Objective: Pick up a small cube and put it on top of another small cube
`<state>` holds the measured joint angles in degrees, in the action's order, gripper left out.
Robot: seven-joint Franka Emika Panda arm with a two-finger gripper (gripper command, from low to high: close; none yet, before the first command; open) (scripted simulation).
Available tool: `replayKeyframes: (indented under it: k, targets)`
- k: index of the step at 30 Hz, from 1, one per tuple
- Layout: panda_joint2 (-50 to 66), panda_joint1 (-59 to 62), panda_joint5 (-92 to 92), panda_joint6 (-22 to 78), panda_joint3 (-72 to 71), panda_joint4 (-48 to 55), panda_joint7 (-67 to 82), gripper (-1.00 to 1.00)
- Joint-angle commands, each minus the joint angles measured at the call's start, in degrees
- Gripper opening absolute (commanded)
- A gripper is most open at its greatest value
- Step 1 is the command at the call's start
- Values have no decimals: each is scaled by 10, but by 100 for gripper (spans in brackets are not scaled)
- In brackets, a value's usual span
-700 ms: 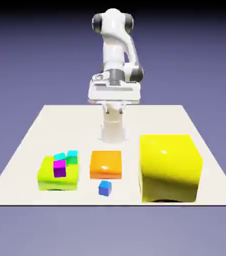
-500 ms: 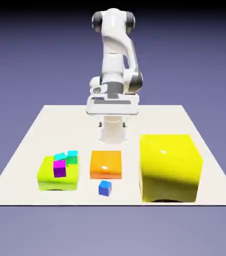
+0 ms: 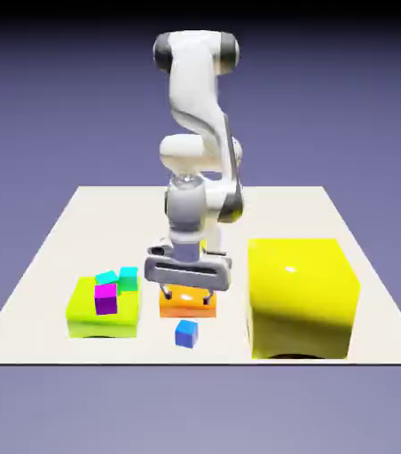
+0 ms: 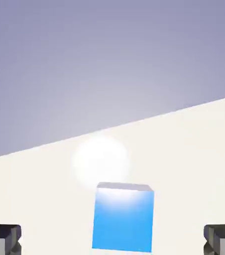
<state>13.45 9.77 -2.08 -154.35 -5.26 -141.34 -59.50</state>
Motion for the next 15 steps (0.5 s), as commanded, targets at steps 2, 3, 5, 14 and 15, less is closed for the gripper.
replayKeyframes:
  k: [2,3,5,14,15]
  targets:
    - [16,4,-1,7,-2,7,-6,0]
    - [37,1,-4,-10,2,10,-8,0]
    - [78,-5,-10,-45,9,18,-13,0]
    - [45,0,-5,-17,3,12,-9,-100]
    - [24,3,-2,0,0,8,-7,-100]
